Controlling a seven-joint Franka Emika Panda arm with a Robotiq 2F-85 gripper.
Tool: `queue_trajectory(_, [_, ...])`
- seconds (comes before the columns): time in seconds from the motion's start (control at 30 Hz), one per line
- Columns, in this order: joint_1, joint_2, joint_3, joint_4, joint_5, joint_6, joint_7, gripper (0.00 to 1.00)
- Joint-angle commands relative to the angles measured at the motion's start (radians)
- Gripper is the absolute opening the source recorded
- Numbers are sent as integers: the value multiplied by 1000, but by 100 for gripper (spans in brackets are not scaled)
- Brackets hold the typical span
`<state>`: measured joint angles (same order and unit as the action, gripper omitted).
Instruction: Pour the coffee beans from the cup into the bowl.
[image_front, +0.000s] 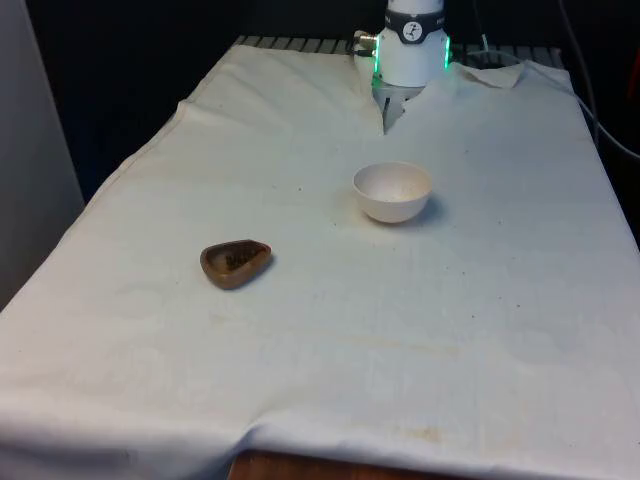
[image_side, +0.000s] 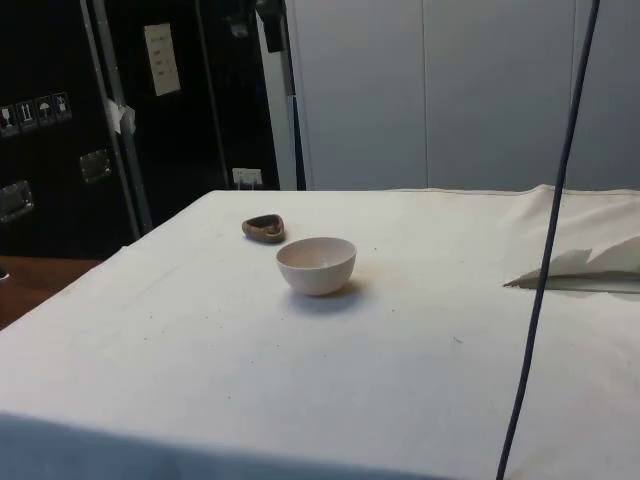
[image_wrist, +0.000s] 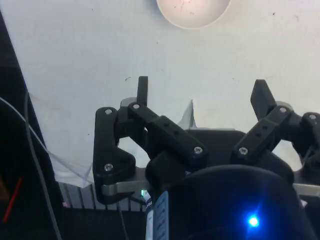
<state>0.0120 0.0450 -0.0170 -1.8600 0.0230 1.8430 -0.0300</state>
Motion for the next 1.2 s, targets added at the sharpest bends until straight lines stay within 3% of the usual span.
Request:
queue_trajectory(0.0, [0, 12, -1, 9, 2, 1, -4, 100])
queue_trajectory(0.67, [0, 130, -1, 116, 0, 9, -17, 100])
queue_trajectory(0.93, [-9, 213, -16, 180, 1, 27, -63, 100])
queue_trajectory(1.07, [-12, 231, -31, 187, 2, 38, -93, 100])
queue_trajectory(1.1, [-7, 230, -30, 191, 0, 27, -81, 100])
queue_trajectory(1.17, [-13, 235, -39, 185, 4, 48, -107, 100])
